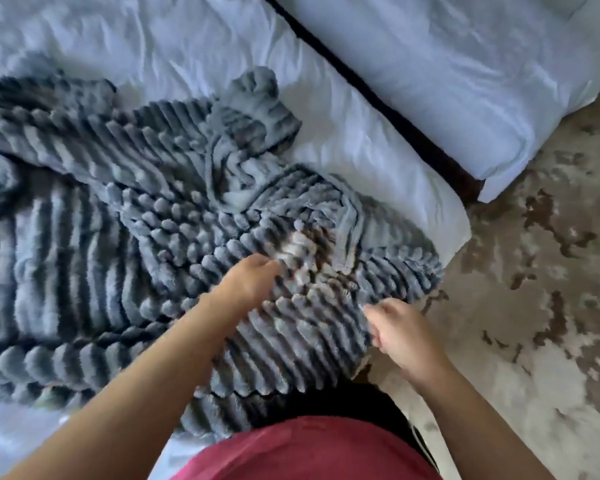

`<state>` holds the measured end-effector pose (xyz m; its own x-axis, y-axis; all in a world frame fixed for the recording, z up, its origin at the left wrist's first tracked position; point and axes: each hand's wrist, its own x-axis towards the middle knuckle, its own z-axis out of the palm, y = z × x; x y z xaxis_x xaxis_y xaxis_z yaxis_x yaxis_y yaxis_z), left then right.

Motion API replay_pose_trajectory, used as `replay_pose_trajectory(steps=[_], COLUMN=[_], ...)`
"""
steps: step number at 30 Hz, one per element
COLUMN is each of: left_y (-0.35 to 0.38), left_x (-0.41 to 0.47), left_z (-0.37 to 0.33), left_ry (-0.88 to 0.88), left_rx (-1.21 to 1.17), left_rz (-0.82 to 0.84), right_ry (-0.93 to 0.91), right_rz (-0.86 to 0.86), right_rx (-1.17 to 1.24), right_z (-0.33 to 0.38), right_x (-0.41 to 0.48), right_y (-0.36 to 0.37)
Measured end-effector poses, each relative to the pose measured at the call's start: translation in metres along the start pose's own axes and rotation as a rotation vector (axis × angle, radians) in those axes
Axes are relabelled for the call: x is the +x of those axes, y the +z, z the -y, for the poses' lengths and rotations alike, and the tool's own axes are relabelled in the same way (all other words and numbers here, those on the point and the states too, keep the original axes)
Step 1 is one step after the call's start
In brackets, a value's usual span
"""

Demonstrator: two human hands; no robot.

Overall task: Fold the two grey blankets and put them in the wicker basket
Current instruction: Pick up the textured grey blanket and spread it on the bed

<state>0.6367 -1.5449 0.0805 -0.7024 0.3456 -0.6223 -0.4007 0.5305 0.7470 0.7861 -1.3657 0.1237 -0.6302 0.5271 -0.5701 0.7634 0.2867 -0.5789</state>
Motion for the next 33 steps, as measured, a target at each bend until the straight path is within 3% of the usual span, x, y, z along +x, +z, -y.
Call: replay_pose_trajectory(steps=[3, 7, 10, 13, 15, 17, 21, 27, 33], left_y=[-0.022, -0.024, -0.007, 0.028, 0.061, 0.088, 0.096, 0.067, 0.058], left_x=[0.026, 0.015, -0.002, -0.004, 0.001, 0.009, 0.035, 0.071, 0.072], left_z=[0.064, 0.117, 0.146, 0.168, 0.173, 0.171, 0.151, 0.132, 0.137], left_ry=[-0.386, -0.858, -1.065, -1.056, -1.013, -1.005, -0.982, -0.942, -0.82], left_rx=[0.107, -0.151, -0.332, -0.771, -0.986, -0.993, -1.054, -0.797, -0.821], left_rz=[-0.227, -0.632, -0.888, -1.058, -1.06, -0.998, -0.964, -0.773, -0.657], right_ry=[-0.046, -0.12, -0.157, -0.199, -0.149, -0.129, -0.321, -0.334, -0.252], right_rz=[0.135, 0.262, 0.133, 0.024, 0.103, 0.225, 0.166, 0.256, 0.334], right_rx=[-0.184, -0.528, -0.818, -1.087, -1.104, -1.152, -1.282, -1.309, -1.099], right_z=[0.032, 0.08, 0.112, 0.124, 0.121, 0.112, 0.093, 0.086, 0.073], right_x=[0.086, 0.194, 0.27, 0.33, 0.36, 0.38, 0.398, 0.393, 0.347], right_y=[0.012, 0.034, 0.056, 0.072, 0.077, 0.079, 0.081, 0.079, 0.047])
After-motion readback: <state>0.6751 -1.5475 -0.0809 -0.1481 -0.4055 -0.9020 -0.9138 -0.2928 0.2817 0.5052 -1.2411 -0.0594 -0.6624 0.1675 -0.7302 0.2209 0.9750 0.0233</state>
